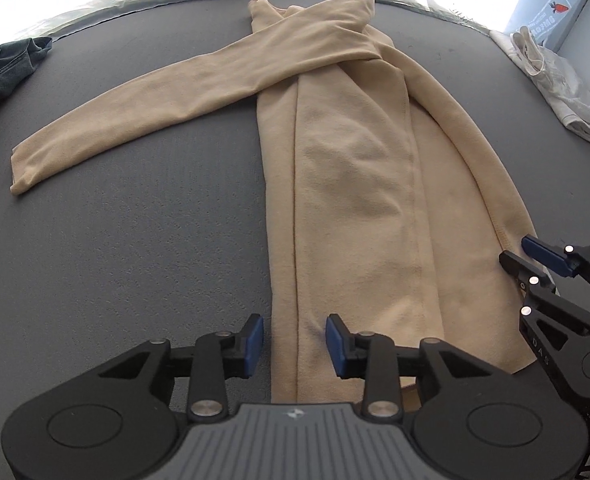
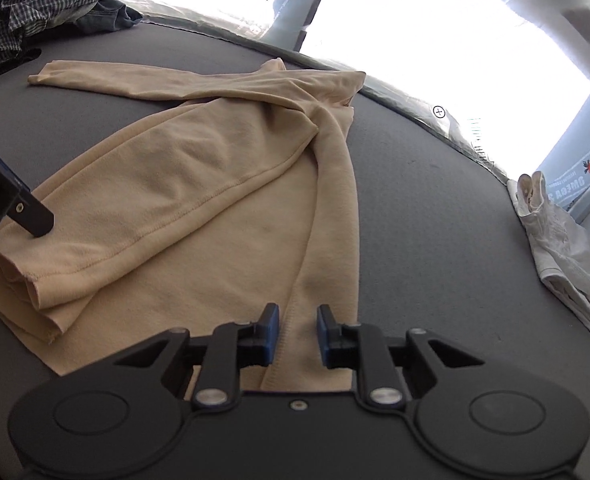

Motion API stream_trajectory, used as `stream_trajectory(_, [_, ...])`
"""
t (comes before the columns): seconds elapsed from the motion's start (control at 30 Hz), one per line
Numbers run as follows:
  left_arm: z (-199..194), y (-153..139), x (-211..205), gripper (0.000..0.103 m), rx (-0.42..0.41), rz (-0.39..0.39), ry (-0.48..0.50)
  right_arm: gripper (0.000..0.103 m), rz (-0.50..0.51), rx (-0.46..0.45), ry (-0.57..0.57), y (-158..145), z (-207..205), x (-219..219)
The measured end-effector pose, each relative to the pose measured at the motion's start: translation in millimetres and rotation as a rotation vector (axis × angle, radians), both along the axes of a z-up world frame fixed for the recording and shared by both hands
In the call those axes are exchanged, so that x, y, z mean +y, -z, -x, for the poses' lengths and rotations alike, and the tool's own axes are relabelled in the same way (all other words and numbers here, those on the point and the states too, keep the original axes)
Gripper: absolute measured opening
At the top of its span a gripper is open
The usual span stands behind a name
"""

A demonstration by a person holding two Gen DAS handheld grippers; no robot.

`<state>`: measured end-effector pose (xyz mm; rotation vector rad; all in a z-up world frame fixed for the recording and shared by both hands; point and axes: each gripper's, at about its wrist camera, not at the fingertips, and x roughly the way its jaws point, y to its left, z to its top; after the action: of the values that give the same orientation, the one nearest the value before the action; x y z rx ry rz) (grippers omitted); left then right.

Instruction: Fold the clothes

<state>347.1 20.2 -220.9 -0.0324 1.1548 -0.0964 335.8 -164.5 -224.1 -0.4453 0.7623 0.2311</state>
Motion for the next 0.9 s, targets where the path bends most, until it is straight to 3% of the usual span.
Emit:
stream_trajectory(0.07, [0.0,1.0,2.0,0.040,0.003,0.008,-0.015,0.009,-0.040,0.019,0.006,-0.8,-0.6,-4.2])
stream_trajectory(0.23, [2.1,2.8,6.6,0.043,-0.001,0.033,-0.047,0.004,-0.176,0.063,0.080,-5.4,-5.4,-21.7])
stream_trajectory(0.43, [5.0,2.9,3.4,0.043,-0.020,0.019,-0.039,0.003,-0.385,0.112,0.182,-18.2,-12.9,-43.8])
stream_trajectory(0.73, [3.8,3.9,3.9,0.045,-0.020,0.018,-0.030,0.003,-0.591,0.141,0.147,-44.1,-18.5,-33.4])
stream_trajectory(0.9, [5.4,4.2,4.4,0.045,-0.023,0.019,-0.024,0.002,-0.797,0.240,0.168,-36.3,-28.6,-32.0])
